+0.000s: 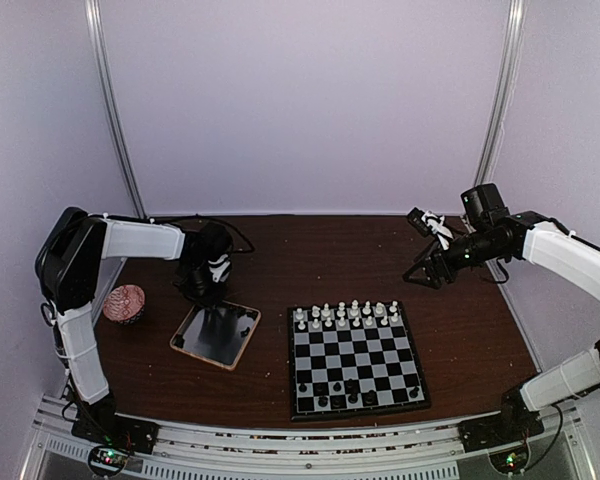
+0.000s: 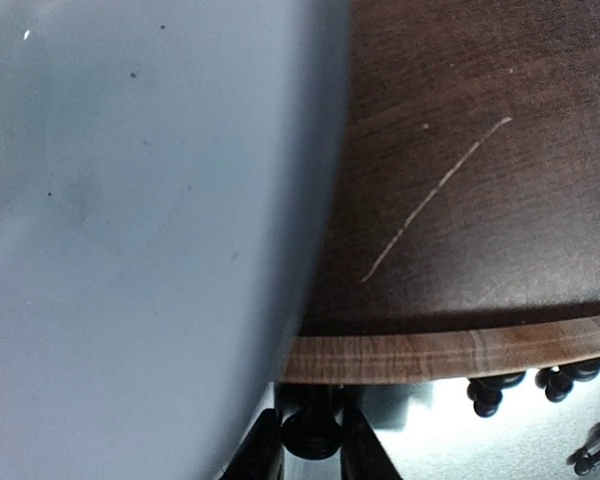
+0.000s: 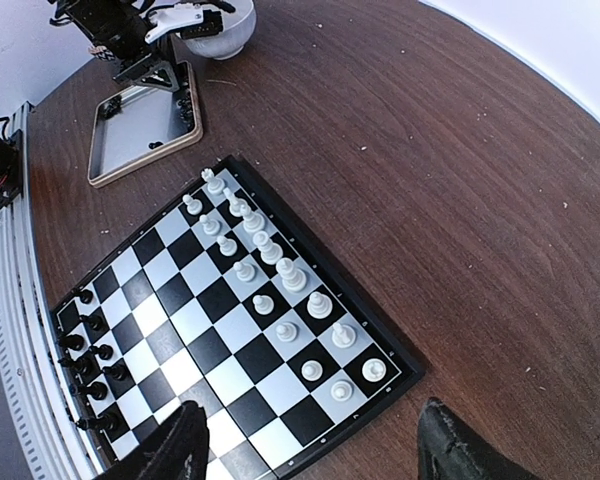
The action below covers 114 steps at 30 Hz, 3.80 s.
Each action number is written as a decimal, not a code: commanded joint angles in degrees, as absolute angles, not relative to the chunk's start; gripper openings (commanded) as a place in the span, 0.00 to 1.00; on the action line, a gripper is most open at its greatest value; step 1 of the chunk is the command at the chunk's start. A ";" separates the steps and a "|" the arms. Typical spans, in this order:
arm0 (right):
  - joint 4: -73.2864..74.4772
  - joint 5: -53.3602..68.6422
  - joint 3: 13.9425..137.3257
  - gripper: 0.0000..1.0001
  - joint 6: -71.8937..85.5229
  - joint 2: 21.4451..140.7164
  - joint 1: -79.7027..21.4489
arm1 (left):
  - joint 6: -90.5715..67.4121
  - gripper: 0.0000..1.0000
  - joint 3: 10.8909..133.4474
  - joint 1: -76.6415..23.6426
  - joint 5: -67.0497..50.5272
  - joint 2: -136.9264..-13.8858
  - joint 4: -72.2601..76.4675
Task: Set up the chess pieces on the board
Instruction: Pick up the rook from the storage box, then pass from the left arm to the right
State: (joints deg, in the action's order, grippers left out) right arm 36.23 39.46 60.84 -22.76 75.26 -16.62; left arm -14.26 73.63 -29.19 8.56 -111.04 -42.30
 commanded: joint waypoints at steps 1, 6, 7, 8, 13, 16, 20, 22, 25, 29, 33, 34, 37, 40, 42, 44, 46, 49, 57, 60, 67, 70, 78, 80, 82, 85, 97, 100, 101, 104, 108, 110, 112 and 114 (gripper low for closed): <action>36.51 40.77 61.48 0.71 -23.47 76.00 -16.43 | -13.80 0.20 75.75 -28.61 6.76 -112.33 -43.52; 36.63 40.86 61.24 0.71 -23.64 75.48 -16.44 | -14.15 0.19 76.63 -28.50 5.95 -113.91 -43.77; 36.57 40.87 61.18 0.71 -23.69 75.50 -16.44 | -14.15 0.20 76.70 -28.52 5.85 -114.08 -43.77; 36.61 40.87 61.15 0.71 -23.67 75.50 -16.37 | -14.15 0.21 76.79 -28.48 5.81 -114.25 -43.77; 36.72 41.01 61.19 0.71 -23.72 75.59 -16.43 | -13.84 0.20 77.17 -28.03 4.46 -114.77 -44.20; 36.74 41.28 61.20 0.71 -23.73 75.67 -16.42 | -13.59 0.20 77.45 -27.71 2.95 -114.95 -44.33; 36.77 41.53 61.26 0.71 -23.73 75.83 -16.43 | -13.45 0.20 78.49 -27.36 1.96 -115.64 -44.71; 36.87 41.57 61.25 0.71 -23.73 75.81 -16.40 | -13.45 0.18 79.00 -27.34 1.90 -116.15 -45.01; 37.00 41.57 61.18 0.70 -23.86 75.59 -16.41 | -13.60 0.12 79.21 -27.38 1.97 -116.17 -45.36; 37.08 41.57 61.17 0.70 -23.84 75.33 -16.44 | -13.90 0.10 77.17 -27.41 1.14 -112.80 -45.44; 37.09 42.08 61.51 0.70 -23.13 75.18 -16.41 | -12.87 0.09 72.72 -28.16 0.10 -106.13 -44.86; 36.97 42.59 61.72 0.69 -22.64 75.11 -16.43 | -11.98 0.09 71.31 -28.86 -0.80 -104.43 -44.07; 36.42 43.93 62.29 0.69 -21.31 75.42 -16.64 | -10.89 0.09 66.51 -31.25 -2.97 -99.68 -40.66; 36.39 45.51 63.34 0.69 -19.87 77.02 -17.29 | -9.81 0.09 61.76 -34.72 -3.83 -95.28 -35.26; 36.39 46.84 64.34 0.69 -18.22 79.02 -18.27 | -9.51 0.10 59.21 -37.25 -4.85 -93.14 -31.26; 37.04 48.45 66.39 0.68 -16.15 82.71 -20.12 | -9.83 0.10 57.11 -39.91 -7.08 -90.89 -26.08; 38.91 50.11 69.62 0.67 -14.49 86.75 -22.75 | -10.85 0.11 55.92 -42.32 -9.35 -89.18 -21.16; 41.63 52.50 73.95 0.66 -12.95 92.40 -27.29 | -11.61 0.11 56.38 -45.84 -10.98 -88.17 -16.71; 44.36 56.29 82.75 0.64 -7.82 103.69 -35.93 | -15.09 0.13 59.45 -53.07 -14.07 -90.26 -8.03; 43.72 57.13 83.75 0.63 -5.94 105.60 -37.27 | -16.55 0.13 60.20 -54.77 -15.00 -91.25 -4.63; 41.12 60.15 83.61 0.64 -2.02 107.18 -38.07 | -17.89 0.13 63.12 -56.47 -15.41 -94.21 -2.21; 39.61 61.38 82.98 0.62 -0.70 107.27 -38.32 | -18.02 0.13 63.97 -56.60 -16.05 -94.96 -2.01; 37.83 64.61 82.12 0.44 0.97 108.12 -38.45 | -17.49 0.14 65.00 -56.60 -15.87 -95.86 -3.33; 37.39 65.62 82.01 0.39 1.50 108.58 -38.41 | -17.49 0.14 65.03 -56.60 -15.65 -95.97 -3.26; 37.15 66.12 81.93 0.35 1.73 108.80 -38.41 | -17.49 0.14 65.30 -56.60 -15.64 -96.18 -3.32; 36.85 66.46 81.74 0.28 1.93 108.86 -38.41 | -17.50 0.14 65.48 -56.60 -15.72 -96.50 -3.51; 35.33 65.12 80.27 0.08 1.93 106.26 -37.85 | -16.94 0.26 65.41 -56.60 -12.35 -96.51 -5.66; 35.66 63.63 80.38 0.07 0.81 104.78 -37.21 | -16.21 0.33 64.90 -56.60 -12.04 -96.14 -6.39; 36.06 62.95 80.41 0.07 0.20 104.45 -37.04 | -16.10 0.34 64.47 -56.60 -12.00 -95.69 -6.48; 37.33 61.12 80.33 0.07 -1.82 103.53 -36.51 | -15.36 0.36 62.74 -56.60 -11.36 -93.30 -7.18; 38.98 58.79 80.16 0.07 -4.29 102.45 -36.40 | -12.84 0.37 60.97 -56.60 -9.77 -89.70 -11.35; 39.89 57.04 80.22 0.07 -5.85 101.80 -36.45 | -11.22 0.37 60.20 -56.39 -8.70 -87.26 -13.89; 41.39 55.00 80.62 0.07 -7.76 101.05 -36.60 | -9.57 0.38 59.74 -55.50 -7.53 -84.57 -16.95; 42.81 52.44 80.99 0.07 -9.86 100.09 -37.21 | -8.98 0.39 59.64 -53.37 -7.18 -81.65 -19.25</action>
